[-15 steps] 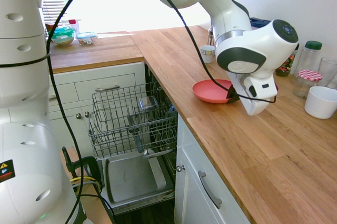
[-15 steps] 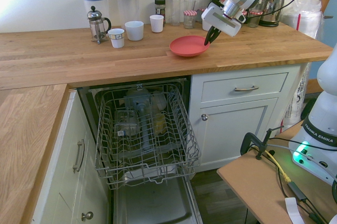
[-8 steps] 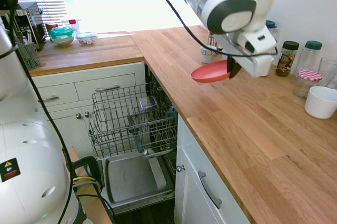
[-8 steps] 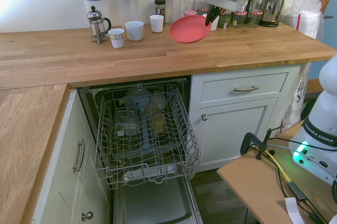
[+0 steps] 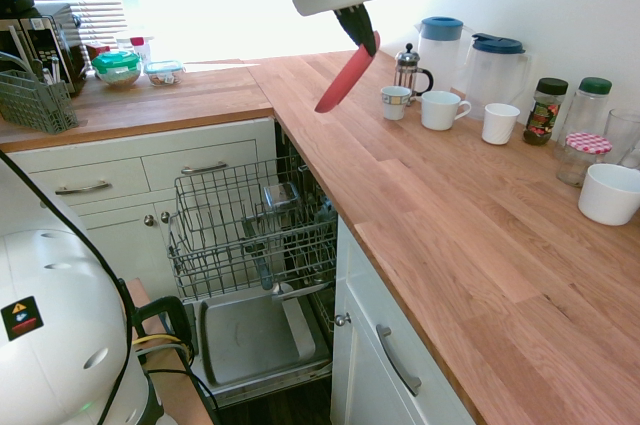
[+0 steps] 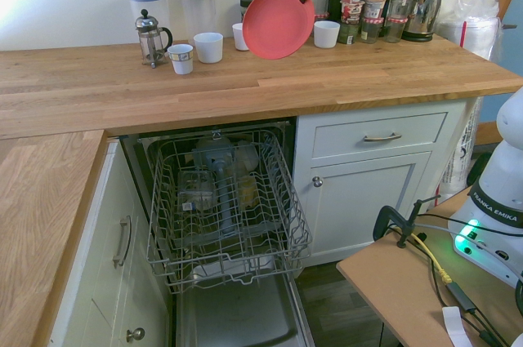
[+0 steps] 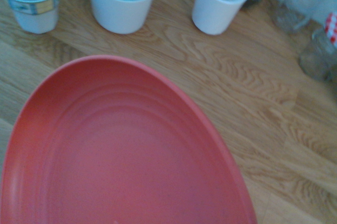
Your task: Put the plate in the dishwasher
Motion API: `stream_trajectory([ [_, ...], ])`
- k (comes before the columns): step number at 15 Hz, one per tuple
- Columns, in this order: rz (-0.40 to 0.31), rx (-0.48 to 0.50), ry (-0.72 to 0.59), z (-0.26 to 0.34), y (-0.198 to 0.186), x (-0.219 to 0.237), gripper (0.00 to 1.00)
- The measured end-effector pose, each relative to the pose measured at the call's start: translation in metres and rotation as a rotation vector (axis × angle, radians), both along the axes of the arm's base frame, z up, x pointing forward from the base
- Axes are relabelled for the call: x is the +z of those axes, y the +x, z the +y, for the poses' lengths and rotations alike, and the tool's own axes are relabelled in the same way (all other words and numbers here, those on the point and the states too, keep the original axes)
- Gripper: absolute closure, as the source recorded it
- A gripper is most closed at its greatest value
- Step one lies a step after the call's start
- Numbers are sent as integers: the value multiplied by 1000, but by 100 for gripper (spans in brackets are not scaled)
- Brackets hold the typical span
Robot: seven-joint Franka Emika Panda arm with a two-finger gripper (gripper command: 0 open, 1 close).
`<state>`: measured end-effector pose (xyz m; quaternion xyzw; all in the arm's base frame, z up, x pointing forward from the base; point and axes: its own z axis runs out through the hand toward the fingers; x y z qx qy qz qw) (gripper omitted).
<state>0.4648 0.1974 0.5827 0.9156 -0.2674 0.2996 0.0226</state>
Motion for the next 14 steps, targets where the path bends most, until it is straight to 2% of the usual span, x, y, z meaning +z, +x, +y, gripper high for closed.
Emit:
stream_trajectory([
  [4,-69,159,-201,62,-17,9,100],
  [7,-62,185,-243,70,-10,6,100],
  [10,-103,232,-340,87,-14,27,100],
  [14,-189,380,-465,153,-49,39,100],
])
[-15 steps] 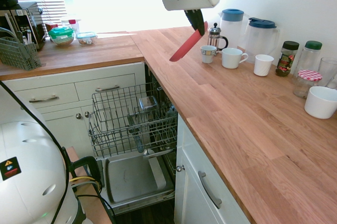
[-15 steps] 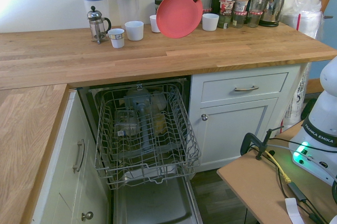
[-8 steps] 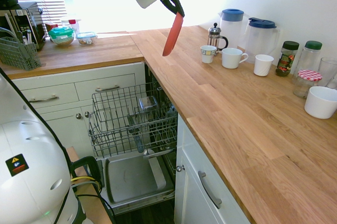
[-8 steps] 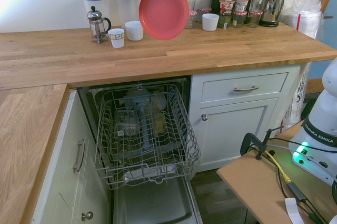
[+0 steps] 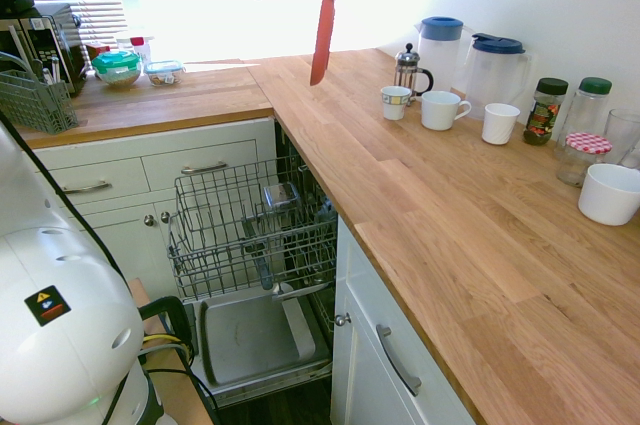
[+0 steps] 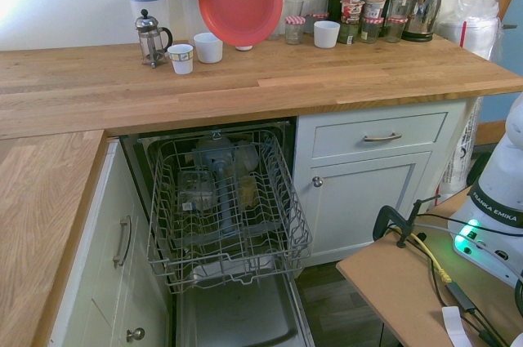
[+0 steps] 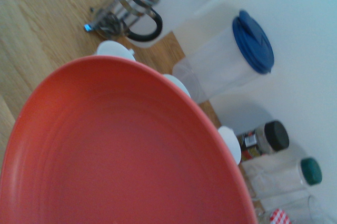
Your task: Put the plate in the dishwasher
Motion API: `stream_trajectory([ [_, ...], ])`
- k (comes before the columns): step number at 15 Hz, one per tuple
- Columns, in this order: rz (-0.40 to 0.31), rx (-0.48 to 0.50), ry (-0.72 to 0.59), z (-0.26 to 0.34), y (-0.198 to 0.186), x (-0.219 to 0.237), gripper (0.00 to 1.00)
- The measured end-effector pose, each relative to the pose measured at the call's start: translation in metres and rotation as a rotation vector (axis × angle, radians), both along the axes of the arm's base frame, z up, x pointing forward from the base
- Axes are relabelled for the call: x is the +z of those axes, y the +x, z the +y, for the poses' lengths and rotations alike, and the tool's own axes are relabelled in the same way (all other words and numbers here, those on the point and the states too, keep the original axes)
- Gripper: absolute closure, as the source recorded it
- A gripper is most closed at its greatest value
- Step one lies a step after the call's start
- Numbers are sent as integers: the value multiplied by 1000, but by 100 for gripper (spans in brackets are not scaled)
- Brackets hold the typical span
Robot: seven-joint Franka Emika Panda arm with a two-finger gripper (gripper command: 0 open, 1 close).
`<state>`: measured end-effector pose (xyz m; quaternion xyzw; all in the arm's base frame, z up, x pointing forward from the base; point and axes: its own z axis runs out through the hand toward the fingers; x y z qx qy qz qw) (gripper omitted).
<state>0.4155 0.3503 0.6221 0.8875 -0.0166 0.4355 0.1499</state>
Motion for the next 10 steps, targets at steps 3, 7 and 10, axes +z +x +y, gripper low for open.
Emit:
stream_trajectory([
  [3,-58,92,-84,51,-47,-1,100],
  [7,-92,171,-159,105,-96,-29,100],
  [10,-113,207,-181,138,-119,-41,100],
])
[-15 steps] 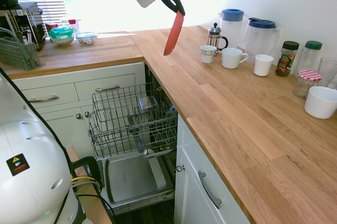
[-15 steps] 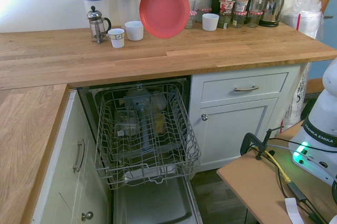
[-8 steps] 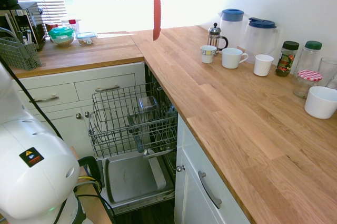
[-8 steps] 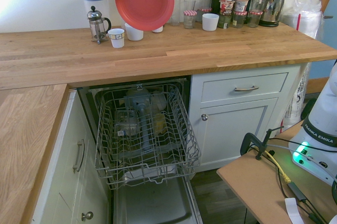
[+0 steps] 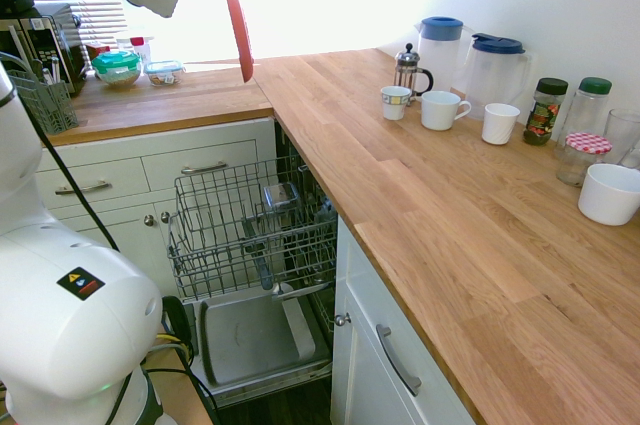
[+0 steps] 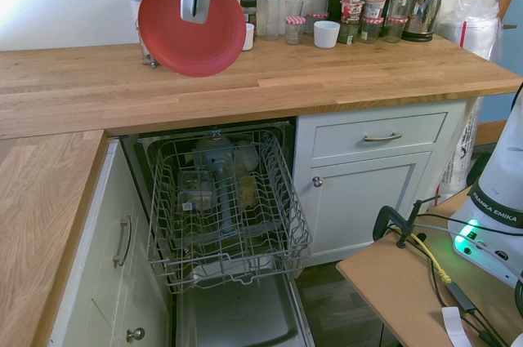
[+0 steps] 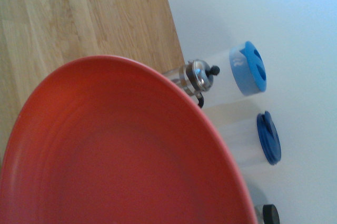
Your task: Put the plate in the dishwasher
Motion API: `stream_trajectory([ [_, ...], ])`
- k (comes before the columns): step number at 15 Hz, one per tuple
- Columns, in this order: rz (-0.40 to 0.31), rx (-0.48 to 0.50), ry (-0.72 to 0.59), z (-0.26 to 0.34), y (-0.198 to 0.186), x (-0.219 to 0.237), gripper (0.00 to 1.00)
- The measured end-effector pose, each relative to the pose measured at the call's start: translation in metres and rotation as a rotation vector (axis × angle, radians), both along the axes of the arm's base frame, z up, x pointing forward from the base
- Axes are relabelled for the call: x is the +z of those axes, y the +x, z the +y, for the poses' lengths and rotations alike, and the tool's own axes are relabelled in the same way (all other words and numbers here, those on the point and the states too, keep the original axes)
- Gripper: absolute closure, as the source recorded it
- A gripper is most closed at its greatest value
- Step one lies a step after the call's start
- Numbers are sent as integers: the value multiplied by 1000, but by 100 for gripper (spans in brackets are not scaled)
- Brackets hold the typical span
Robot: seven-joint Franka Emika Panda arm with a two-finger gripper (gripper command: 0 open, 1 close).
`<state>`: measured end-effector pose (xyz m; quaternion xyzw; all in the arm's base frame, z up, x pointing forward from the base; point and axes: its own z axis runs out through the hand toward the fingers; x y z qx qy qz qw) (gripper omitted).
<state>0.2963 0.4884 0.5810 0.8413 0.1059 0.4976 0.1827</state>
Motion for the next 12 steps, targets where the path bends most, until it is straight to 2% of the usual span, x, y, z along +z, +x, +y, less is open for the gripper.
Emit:
stream_trajectory([
  [5,16,1,32,31,-5,-16,100],
  [12,26,-13,65,40,-5,-21,100],
])
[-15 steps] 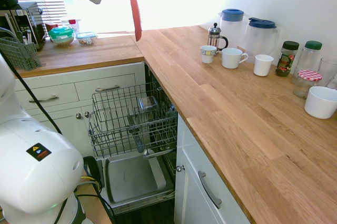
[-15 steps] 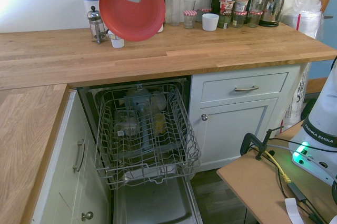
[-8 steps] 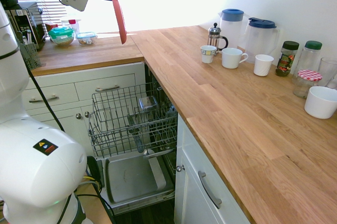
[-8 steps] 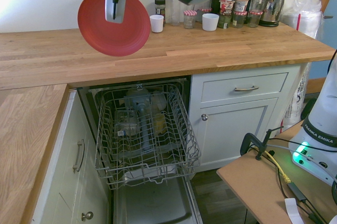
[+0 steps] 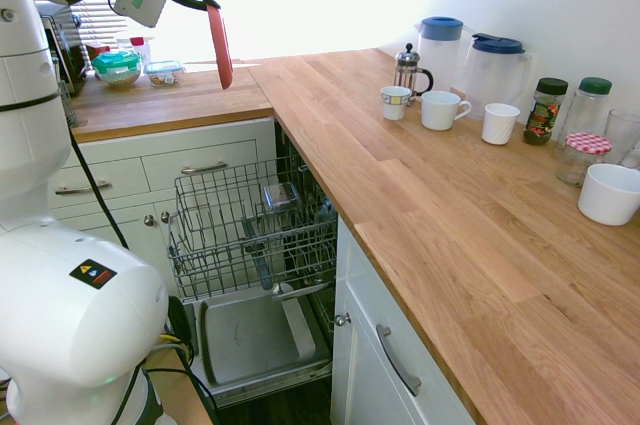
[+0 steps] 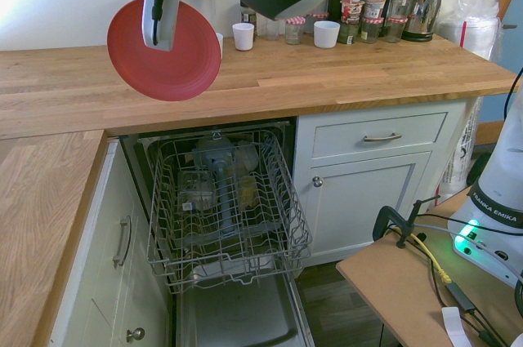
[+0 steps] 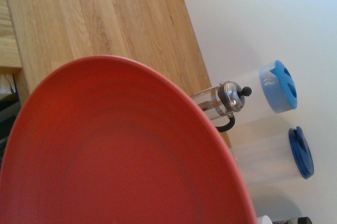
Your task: Put the plate in the dishwasher
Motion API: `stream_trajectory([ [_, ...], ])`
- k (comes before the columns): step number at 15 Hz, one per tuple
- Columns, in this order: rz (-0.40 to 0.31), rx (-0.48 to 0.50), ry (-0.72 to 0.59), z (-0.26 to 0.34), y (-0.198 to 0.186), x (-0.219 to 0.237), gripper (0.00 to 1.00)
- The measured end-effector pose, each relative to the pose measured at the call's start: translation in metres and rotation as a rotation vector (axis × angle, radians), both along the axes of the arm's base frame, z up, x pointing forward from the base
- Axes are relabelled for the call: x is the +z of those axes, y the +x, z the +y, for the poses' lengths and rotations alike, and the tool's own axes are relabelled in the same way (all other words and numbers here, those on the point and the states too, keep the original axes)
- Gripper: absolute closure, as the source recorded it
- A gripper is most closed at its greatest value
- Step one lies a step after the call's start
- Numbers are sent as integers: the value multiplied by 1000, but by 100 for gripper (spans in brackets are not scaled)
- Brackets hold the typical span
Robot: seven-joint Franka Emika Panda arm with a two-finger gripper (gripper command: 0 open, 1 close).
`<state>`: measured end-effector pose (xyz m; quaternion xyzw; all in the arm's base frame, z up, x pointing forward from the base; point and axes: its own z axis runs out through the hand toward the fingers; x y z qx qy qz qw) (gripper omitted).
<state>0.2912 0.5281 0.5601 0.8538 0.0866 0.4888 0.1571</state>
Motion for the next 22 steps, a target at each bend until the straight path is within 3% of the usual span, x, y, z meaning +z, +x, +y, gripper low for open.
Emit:
stream_trajectory([
  [7,32,3,-20,13,-11,-25,100],
  [17,103,-62,-21,30,-60,-127,100],
  [22,141,-69,-19,30,-51,-179,100],
])
